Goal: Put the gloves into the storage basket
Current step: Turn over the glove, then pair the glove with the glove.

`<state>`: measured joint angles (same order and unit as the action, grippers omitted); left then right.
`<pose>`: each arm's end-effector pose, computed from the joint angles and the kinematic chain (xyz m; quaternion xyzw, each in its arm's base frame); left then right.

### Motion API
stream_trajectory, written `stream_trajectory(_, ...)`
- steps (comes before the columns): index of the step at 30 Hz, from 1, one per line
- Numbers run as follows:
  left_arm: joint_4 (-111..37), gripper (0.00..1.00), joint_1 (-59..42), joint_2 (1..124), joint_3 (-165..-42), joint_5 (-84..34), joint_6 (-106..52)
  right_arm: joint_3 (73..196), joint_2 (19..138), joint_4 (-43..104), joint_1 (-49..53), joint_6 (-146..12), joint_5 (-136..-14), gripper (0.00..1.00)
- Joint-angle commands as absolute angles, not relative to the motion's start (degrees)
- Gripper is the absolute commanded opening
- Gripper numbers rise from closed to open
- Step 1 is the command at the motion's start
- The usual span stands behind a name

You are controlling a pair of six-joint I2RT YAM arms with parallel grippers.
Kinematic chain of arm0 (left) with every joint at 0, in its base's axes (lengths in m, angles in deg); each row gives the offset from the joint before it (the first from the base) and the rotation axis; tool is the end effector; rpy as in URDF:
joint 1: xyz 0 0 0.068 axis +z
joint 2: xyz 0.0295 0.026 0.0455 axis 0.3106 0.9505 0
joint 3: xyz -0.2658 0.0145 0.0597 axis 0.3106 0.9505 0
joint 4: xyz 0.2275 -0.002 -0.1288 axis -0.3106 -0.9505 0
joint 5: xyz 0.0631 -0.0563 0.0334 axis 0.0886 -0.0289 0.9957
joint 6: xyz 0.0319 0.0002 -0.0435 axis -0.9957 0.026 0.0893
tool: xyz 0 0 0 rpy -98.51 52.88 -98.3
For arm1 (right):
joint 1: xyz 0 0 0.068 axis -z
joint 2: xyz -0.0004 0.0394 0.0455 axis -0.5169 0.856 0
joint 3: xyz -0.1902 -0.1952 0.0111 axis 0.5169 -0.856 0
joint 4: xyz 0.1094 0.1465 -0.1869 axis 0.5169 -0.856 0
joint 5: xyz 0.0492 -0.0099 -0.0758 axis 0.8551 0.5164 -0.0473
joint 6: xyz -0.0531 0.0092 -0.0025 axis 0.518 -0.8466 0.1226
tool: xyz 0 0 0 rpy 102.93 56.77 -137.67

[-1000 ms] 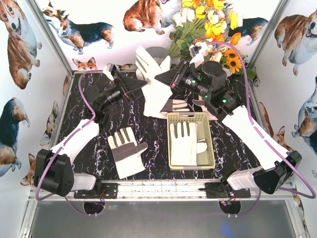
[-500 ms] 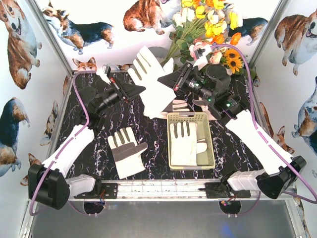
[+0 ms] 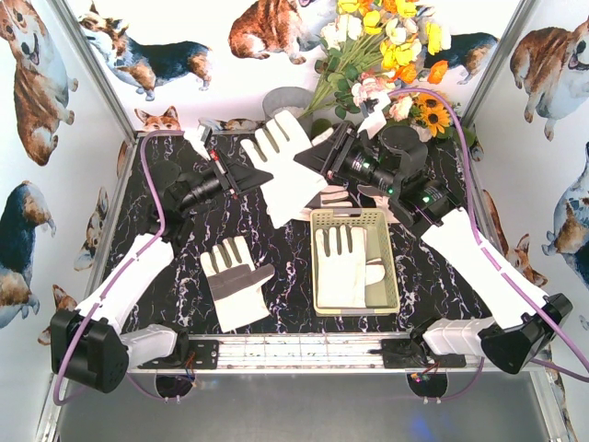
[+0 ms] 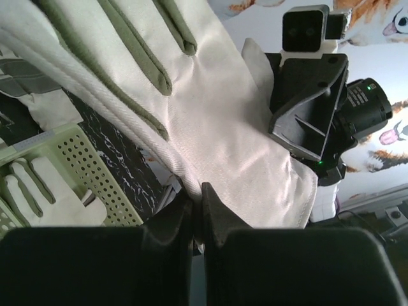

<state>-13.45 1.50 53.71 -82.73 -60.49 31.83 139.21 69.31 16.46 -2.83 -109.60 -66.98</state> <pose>0.2479 -0.0998 0.3664 -0.0116 0.6603 -0.6632 0.3523 0.2255 0.1637 0.4470 0.0075 0.7437 0.5165 0.4243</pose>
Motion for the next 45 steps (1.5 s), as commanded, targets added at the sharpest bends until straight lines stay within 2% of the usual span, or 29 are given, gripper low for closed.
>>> stream_trajectory(1,-11.05,0.00,1.05,51.91,-84.26,-63.79,30.52,139.12,67.45,14.64,-2.38,-106.62,-69.34,0.40)
stream_trajectory(5,-11.05,0.00,1.05,51.24,-84.48,-65.80,30.54,138.07,67.28,14.79,-2.12,-106.78,-70.28,0.48)
stream_trajectory(12,-16.32,0.00,1.13,50.12,-85.75,-67.88,27.44,137.89,67.42,15.19,-2.10,-106.38,-69.84,0.47)
stream_trajectory(13,-18.39,0.00,1.18,49.85,-86.18,-67.82,26.31,137.50,67.19,15.15,-2.02,-106.16,-69.96,0.44)
stream_trajectory(19,-26.49,0.00,1.75,49.07,-87.21,-65.03,22.08,136.94,67.39,14.88,-1.83,-105.76,-67.50,0.10)
stream_trajectory(23,-36.79,0.00,1.75,49.13,-89.37,-61.25,15.83,136.11,67.69,14.38,-2.03,-104.20,-67.81,0.00)
stream_trajectory(30,-61.00,0.00,1.92,50.94,-92.56,-46.27,0.26,140.30,73.87,7.68,-9.65,-96.87,-77.43,0.00)
stream_trajectory(38,-73.28,0.00,1.88,48.54,-84.58,-34.15,-5.38,140.35,83.78,6.50,-16.78,-92.95,-81.34,0.00)
stream_trajectory(45,-79.33,0.00,1.84,45.17,-77.86,-26.91,-1.70,136.46,89.52,12.46,-21.67,-93.48,-82.90,0.00)
